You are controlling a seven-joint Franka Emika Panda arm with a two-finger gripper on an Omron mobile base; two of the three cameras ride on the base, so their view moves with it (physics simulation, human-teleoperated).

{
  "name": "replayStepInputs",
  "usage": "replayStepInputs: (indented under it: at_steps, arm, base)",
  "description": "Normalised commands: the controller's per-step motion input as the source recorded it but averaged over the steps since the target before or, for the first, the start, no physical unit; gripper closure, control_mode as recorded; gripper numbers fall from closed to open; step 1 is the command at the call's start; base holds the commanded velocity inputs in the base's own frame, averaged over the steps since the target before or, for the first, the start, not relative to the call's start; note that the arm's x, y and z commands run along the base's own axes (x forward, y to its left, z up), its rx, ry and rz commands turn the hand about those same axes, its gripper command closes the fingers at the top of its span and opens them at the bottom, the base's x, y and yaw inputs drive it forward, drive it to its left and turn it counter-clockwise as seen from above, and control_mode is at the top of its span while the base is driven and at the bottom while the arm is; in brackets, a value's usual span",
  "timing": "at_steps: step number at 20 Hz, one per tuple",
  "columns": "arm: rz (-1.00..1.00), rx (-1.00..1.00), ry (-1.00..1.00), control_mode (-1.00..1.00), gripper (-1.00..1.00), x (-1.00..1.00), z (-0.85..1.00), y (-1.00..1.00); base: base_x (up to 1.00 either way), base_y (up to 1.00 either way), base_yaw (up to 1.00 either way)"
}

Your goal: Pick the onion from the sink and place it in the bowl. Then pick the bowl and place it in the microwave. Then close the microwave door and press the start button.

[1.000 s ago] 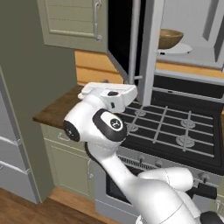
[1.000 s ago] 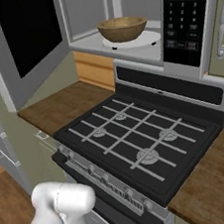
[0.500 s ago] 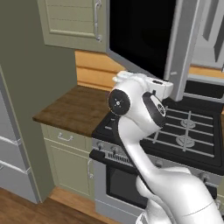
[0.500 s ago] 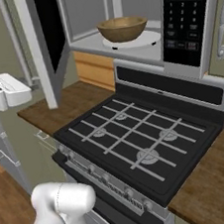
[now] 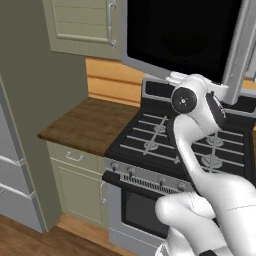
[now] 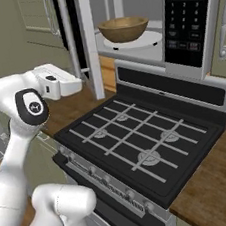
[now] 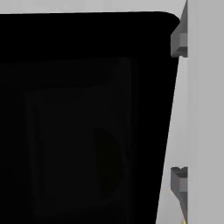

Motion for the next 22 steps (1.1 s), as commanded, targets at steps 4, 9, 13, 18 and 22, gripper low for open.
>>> replayStepInputs:
  at_steps: [4,9,13,18,22]
  arm:
    - [0.00,0.03,0.00,-1.00,-1.00,0.88,0.21,-0.94]
    - [0.00,0.05,0.00,-1.00,-1.00,0.89,0.21,-0.82]
    - [0.00,0.04,0.00,-1.00,-1.00,0.59,0.16,-0.71]
    - [0.00,0.00,0.00,-1.00,-1.00,0.63,0.00,-0.39]
    - [0.00,0.00,0.01,-1.00,-1.00,0.93,0.00,-0.43]
  base:
    - [0.00,0.00,0.00]
    - [0.00,0.00,0.00]
    - [0.00,0.00,0.00]
    - [0.00,0.00,0.00]
    - [0.00,0.00,0.00]
